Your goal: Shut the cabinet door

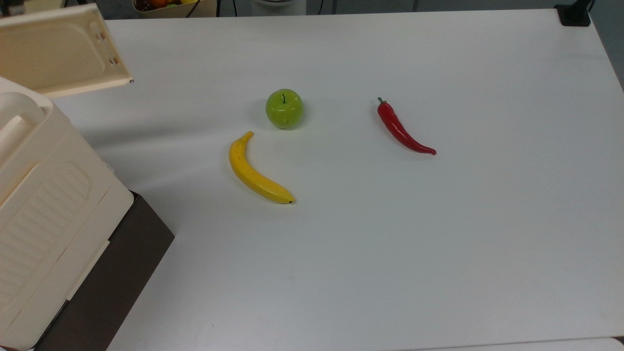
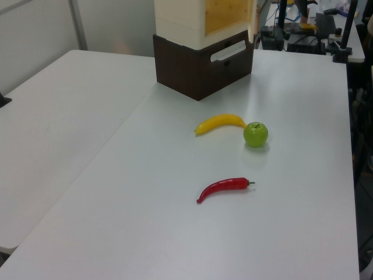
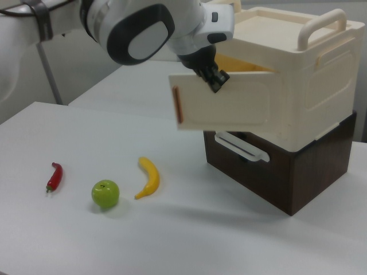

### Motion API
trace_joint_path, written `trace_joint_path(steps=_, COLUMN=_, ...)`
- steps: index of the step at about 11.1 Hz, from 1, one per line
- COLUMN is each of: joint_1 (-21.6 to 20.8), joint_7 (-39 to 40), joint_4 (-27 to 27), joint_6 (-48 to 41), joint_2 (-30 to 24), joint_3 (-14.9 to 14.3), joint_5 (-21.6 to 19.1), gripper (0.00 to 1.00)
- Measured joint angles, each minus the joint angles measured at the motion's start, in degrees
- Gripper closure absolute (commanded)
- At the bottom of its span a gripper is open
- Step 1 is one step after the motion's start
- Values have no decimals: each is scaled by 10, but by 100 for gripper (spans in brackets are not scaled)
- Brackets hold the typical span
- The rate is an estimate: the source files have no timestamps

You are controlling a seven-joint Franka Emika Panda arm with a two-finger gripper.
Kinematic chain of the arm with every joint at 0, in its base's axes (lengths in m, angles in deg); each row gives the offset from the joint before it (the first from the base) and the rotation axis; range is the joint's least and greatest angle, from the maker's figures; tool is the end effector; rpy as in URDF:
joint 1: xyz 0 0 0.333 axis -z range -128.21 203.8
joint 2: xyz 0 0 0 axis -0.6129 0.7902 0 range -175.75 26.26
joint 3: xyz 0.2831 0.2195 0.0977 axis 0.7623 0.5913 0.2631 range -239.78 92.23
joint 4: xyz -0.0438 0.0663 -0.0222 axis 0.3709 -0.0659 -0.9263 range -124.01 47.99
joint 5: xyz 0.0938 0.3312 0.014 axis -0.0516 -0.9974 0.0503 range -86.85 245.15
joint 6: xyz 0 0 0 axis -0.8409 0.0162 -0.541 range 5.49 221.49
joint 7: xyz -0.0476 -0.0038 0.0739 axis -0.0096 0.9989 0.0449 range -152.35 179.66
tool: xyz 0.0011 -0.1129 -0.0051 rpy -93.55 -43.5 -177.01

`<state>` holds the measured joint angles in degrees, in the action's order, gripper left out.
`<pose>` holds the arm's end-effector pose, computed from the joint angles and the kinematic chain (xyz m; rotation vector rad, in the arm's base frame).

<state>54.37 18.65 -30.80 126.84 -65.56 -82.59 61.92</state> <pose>0.5607 -0.2373 0.7027 -2.8333 0.6252 -0.8149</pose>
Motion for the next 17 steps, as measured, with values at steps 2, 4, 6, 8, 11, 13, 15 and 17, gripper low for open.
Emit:
trace_joint_path(steps=2, joint_1=-24, joint_7=-26, joint_4=-1, joint_6=111, joint_2=33, joint_3=1, joint_5=0, gripper=98)
trace_joint_path(steps=4, joint_1=-34, joint_7=-39, joint_4=0, joint_6=169, joint_2=55, joint_3=1, joint_5=0, gripper=98)
trace_joint_path(steps=6, joint_1=-34, joint_7=-40, joint_4=1, joint_6=172, joint_2=56, joint_3=1, joint_5=0, gripper=98)
trace_joint_path(steps=8, joint_1=-45, joint_7=-40, joint_4=0, joint_6=169, joint_2=56, joint_3=4, joint_5=1, gripper=99)
trace_joint_path(steps=11, joint_1=-87, joint_7=-47, joint_4=-8, joint_6=101, joint_2=53, joint_3=14, joint_5=52, gripper=99)
trace_joint_path(steps=13, joint_1=-105, joint_7=-64, joint_4=-8, joint_6=-1, joint_2=37, joint_3=52, joint_5=111, gripper=99)
trace_joint_path(steps=15, joint_1=-121, joint_7=-66, joint_4=-9, joint_6=-102, joint_2=19, joint_3=89, joint_5=157, gripper=99)
trace_joint_path(steps=17, joint_1=-160, joint_7=-67, joint_4=-16, joint_6=-168, joint_2=6, joint_3=96, joint_5=167, gripper=99)
